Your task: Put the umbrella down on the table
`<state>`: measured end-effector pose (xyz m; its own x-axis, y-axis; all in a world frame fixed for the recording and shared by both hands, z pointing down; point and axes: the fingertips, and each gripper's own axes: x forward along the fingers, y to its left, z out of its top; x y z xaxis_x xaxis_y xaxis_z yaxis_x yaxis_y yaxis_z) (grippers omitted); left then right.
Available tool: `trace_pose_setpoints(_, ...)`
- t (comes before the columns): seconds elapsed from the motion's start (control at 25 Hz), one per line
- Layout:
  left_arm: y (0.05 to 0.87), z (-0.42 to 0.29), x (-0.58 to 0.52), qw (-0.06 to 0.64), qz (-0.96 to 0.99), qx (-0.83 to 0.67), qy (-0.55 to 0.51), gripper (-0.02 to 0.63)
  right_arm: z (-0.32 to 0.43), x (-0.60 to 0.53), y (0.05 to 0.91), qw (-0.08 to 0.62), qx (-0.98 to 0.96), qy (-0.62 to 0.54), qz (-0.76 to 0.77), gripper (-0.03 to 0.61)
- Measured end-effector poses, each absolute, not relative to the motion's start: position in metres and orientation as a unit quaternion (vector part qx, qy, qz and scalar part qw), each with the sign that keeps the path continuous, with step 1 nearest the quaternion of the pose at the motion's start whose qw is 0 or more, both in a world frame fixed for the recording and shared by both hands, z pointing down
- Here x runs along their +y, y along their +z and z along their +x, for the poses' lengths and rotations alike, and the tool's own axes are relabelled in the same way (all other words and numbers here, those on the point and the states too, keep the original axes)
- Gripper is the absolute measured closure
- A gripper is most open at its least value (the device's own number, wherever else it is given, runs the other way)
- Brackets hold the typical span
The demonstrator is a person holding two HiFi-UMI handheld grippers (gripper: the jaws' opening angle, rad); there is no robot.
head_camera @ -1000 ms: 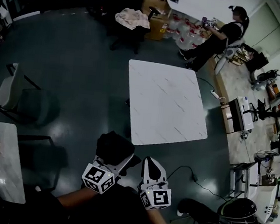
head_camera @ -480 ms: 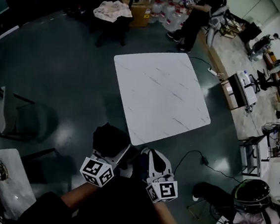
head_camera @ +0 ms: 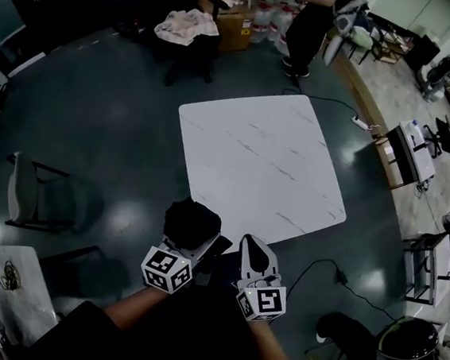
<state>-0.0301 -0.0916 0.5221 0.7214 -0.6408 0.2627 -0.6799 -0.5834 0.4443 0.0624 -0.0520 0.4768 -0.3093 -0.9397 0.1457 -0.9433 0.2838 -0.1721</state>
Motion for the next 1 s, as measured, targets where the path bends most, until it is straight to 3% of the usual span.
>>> trace_pose_setpoints(0.4, 0.592, 0.061, -0.172, 0.307, 0.859, -0.391, 0.123, 0.265, 0.142, -0.131, 0.515, 0.035, -0.829, 0.139, 0.540, 0.560)
trace_pose_setpoints(0.72, 0.646, 0.086, -0.217, 0.357, 0.819, -0.421, 0.154, 0.265, 0.177, -0.175, 0.549, 0.041, -0.836, 0.183, 0.516, 0.560)
trace_pose_setpoints(1.0, 0.678, 0.115, -0.250, 0.354, 0.818, -0.412, 0.192, 0.265, 0.206, -0.202, 0.566, 0.040, -0.834, 0.215, 0.506, 0.560)
